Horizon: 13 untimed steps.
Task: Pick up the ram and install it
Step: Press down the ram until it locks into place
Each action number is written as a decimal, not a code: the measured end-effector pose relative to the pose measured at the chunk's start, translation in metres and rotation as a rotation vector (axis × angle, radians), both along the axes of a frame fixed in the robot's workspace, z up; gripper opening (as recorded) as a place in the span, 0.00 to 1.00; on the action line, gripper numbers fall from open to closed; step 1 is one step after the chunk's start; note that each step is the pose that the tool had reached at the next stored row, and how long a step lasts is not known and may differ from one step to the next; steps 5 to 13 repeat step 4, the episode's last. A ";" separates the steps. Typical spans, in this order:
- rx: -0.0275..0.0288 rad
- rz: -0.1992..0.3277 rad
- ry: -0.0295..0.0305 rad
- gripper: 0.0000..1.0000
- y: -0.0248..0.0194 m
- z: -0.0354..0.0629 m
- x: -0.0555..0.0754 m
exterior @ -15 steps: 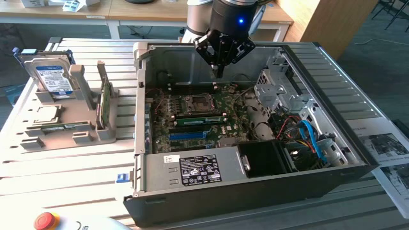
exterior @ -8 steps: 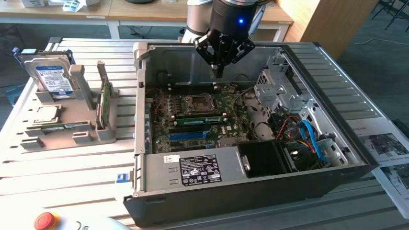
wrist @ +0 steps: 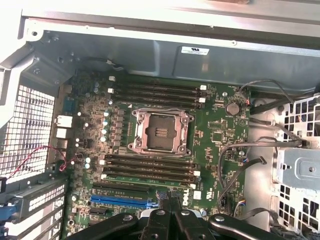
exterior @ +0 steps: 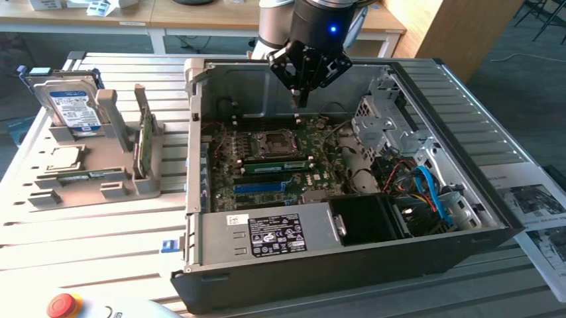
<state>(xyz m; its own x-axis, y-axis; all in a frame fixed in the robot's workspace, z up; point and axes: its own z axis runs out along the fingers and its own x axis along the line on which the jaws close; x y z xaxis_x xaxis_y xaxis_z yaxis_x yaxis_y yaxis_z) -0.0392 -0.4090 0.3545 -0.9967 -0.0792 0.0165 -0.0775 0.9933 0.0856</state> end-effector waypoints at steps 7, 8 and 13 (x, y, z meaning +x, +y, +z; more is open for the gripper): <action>0.0001 0.000 0.0001 0.11 0.0000 0.0000 0.000; 0.0001 0.000 0.0001 0.11 0.0000 0.0000 0.000; 0.0001 0.000 0.0001 0.11 0.0000 0.0000 0.000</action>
